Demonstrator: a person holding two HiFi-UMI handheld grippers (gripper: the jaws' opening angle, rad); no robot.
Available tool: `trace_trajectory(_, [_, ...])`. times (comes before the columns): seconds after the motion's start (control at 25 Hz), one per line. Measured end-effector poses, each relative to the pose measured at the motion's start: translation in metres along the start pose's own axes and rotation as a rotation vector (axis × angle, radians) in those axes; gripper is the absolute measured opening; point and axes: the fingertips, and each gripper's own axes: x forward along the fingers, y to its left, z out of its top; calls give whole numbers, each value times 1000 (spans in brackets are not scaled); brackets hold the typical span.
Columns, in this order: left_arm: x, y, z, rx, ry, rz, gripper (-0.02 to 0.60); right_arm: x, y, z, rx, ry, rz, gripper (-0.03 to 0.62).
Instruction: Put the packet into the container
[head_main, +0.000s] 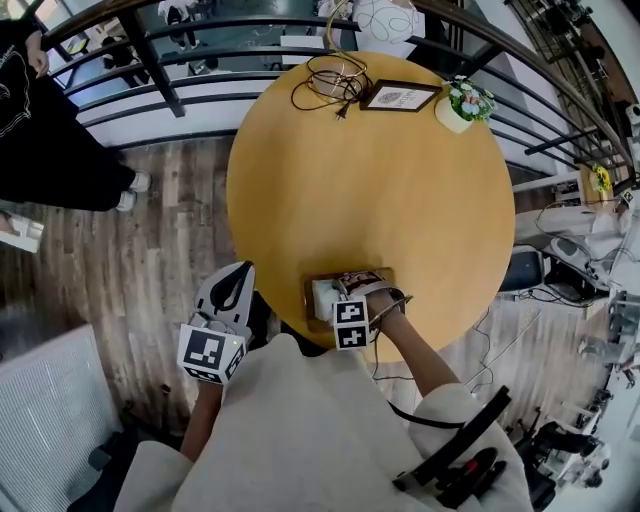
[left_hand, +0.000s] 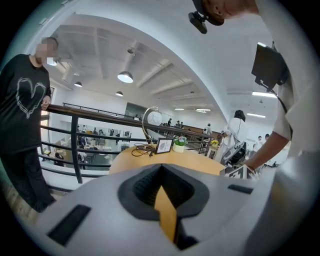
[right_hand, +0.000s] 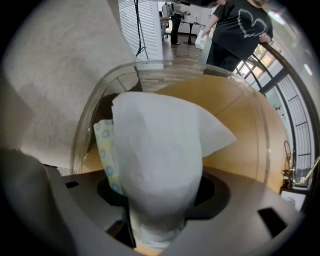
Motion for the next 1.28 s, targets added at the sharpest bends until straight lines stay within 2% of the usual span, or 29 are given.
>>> trace_trajectory(0.24, [3, 12, -3, 1, 6, 7, 5, 8, -3, 2, 5, -5, 1, 275])
trace_trajectory(0.64, [14, -5, 11, 46, 3, -71, 5, -21, -13, 5, 96, -34, -43, 357])
trace_trajectory(0.84, [21, -17, 14, 71, 0, -116, 5, -62, -20, 5, 141, -80, -124, 360])
trace_trajectory(1.0, [27, -25, 18, 86, -2, -144, 5, -99, -28, -2, 229, -140, -210, 360])
trace_trajectory(1.28, [33, -38, 19, 102, 0, -179, 5, -139, -48, -6, 450, -354, -406, 347])
